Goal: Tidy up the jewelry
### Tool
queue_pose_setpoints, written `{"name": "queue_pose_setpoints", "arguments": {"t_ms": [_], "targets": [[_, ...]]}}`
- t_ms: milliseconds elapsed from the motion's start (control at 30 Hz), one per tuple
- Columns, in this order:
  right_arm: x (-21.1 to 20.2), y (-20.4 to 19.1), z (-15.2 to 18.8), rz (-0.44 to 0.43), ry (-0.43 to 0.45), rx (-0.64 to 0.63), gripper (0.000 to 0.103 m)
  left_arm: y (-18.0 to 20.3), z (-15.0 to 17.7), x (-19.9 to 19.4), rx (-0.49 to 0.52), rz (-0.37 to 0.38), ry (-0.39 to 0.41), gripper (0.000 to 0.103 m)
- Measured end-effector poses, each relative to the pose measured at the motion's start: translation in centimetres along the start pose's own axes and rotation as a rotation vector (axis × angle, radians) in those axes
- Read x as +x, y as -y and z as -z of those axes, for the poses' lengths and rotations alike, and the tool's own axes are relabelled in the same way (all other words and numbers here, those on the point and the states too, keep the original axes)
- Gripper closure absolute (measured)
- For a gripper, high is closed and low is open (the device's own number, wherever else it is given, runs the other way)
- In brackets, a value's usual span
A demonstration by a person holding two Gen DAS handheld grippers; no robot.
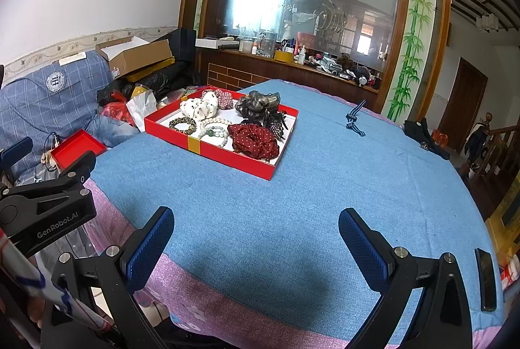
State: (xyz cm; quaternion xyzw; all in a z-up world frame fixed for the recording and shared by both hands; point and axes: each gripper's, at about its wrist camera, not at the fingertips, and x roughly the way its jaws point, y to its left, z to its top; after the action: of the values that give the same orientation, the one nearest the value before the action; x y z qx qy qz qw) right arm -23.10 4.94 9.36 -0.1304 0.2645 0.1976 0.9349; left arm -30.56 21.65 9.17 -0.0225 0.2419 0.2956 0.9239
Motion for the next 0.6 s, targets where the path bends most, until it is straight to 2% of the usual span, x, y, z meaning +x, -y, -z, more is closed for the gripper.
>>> {"name": "queue_pose_setpoints", "arguments": {"t_ms": [600], "targets": [[0.00, -0.04, -0.11, 0.000, 0.000, 0.000, 0.000, -0.60, 0.44, 0.18, 0.000, -0.004, 0.000, 0.000]]}}
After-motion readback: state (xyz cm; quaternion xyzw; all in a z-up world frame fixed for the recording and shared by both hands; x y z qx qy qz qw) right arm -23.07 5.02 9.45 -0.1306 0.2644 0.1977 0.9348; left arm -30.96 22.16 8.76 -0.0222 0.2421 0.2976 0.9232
